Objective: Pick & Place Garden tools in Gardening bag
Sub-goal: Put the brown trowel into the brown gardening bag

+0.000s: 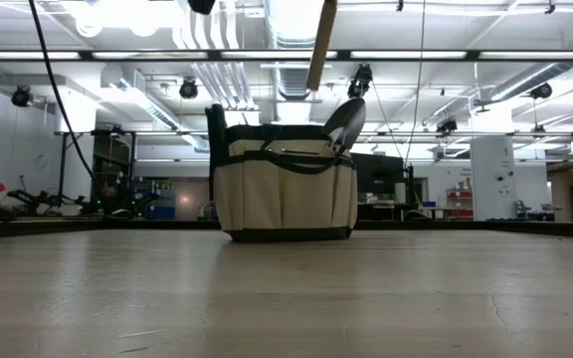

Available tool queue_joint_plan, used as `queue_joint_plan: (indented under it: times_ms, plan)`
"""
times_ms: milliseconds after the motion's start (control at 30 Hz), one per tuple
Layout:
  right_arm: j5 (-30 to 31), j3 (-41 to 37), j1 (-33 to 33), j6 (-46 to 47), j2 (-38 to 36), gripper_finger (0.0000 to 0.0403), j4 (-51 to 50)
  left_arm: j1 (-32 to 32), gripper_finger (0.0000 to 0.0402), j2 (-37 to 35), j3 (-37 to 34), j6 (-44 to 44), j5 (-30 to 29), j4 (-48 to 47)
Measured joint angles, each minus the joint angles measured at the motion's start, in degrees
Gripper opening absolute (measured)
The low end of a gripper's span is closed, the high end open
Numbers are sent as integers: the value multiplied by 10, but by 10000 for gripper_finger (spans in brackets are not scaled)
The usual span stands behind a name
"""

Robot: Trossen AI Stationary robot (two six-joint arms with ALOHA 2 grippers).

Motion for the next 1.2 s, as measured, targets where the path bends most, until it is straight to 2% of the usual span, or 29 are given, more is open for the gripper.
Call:
queue_joint_plan:
  times_ms: [100,300,633,1200]
  plan:
    - [-8,-2,-23,1,10,8,0,-1,151,0,-12,-10,0,5]
    - [-66,-3,-68,25,36,8,2,-3,151,0,-17,-21,0,10]
    - [-76,-5,-124,45,90,8,8,-7,151,0,-17,-21,0,11]
    - [-71,-8,-147,137,129,8,29,-7,151,0,-31,-22,0,27]
